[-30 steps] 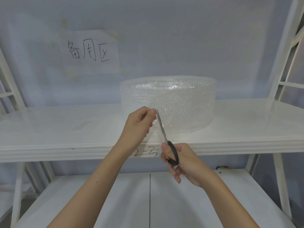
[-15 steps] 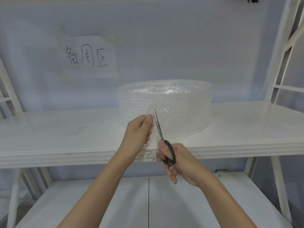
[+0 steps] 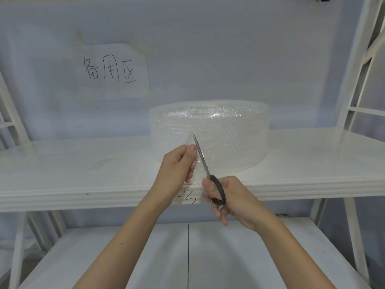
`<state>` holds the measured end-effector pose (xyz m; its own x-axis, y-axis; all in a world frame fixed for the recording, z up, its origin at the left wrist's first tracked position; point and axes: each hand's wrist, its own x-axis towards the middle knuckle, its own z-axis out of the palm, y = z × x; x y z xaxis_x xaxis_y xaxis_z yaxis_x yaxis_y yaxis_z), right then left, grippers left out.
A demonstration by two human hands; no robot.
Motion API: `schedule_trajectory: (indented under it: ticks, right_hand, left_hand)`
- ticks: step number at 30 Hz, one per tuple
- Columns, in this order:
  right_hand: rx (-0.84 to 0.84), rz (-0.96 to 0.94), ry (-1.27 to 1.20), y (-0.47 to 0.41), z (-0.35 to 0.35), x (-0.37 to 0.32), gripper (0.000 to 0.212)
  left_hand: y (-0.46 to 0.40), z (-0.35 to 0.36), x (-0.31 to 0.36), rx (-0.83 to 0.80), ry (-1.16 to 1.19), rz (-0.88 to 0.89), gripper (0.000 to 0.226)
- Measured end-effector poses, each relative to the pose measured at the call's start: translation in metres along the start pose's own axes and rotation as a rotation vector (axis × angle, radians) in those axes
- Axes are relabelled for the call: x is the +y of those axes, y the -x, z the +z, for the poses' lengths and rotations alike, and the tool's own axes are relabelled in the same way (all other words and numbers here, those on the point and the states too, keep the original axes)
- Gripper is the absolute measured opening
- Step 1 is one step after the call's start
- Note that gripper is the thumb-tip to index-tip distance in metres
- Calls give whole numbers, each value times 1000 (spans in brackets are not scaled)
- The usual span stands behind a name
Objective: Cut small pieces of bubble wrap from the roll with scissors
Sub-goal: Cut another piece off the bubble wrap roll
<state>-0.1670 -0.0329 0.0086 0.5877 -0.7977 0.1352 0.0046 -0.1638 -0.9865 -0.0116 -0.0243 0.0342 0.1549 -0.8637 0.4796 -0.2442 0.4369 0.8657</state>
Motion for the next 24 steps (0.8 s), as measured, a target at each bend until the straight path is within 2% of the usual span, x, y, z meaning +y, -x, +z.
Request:
schedule_trajectory:
  ticks: [5, 15, 24]
  right_hand:
    - [-24, -46, 7, 0, 0, -6, 39]
    - [6, -49, 34, -4, -8, -10, 53]
    - [12, -68, 84, -9, -15, -18, 54]
  left_hand:
    - [5, 2, -1, -84, -21, 18, 38]
    - [8, 2, 1, -111, -46, 38, 37]
    - [9, 1, -4, -146, -65, 23, 39]
